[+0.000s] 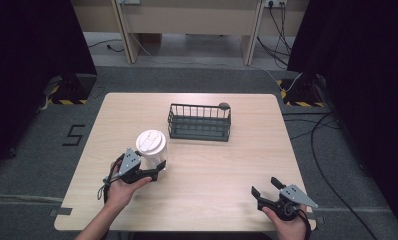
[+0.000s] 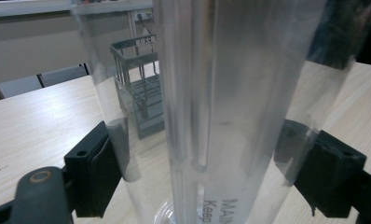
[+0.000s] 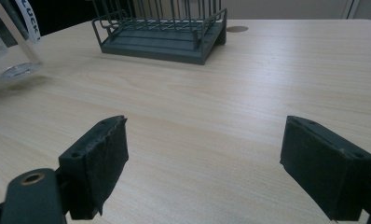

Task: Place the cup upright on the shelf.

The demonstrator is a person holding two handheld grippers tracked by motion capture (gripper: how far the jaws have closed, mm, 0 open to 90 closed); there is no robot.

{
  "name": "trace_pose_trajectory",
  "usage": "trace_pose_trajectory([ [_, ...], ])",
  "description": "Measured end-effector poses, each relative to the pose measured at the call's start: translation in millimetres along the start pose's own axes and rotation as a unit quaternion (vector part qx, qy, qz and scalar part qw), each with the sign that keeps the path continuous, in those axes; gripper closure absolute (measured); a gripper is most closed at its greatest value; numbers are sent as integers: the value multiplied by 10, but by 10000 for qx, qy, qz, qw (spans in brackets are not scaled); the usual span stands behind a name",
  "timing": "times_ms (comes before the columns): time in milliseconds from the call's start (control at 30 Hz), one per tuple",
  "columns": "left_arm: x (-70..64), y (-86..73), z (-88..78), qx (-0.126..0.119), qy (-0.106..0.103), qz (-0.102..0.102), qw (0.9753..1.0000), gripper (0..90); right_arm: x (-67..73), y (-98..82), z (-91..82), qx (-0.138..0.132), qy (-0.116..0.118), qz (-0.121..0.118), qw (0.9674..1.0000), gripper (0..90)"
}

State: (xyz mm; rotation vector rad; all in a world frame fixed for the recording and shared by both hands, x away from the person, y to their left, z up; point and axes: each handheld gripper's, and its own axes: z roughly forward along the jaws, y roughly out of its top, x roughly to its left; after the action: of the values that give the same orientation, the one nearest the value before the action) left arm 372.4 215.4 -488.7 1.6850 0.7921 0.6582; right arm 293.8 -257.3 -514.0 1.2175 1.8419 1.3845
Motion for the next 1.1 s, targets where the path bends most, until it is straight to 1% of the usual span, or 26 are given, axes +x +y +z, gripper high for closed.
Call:
trace_pose_trajectory([
  [533,24,159,71,-70,-28,87,9999,177,-2,1,1,3,7,19,10000,156],
  [800,56,239,110,-79,-6,88,9999,177,-2,0,0,0,10,18,10000,156],
  [900,70,280,127,-86,10,138,9999,177,-5,1,-2,3,-3,8,10000,156],
  [1100,76,339,152,-120,10,160,9998,177,-6,2,-2,7,-4,11,10000,156],
])
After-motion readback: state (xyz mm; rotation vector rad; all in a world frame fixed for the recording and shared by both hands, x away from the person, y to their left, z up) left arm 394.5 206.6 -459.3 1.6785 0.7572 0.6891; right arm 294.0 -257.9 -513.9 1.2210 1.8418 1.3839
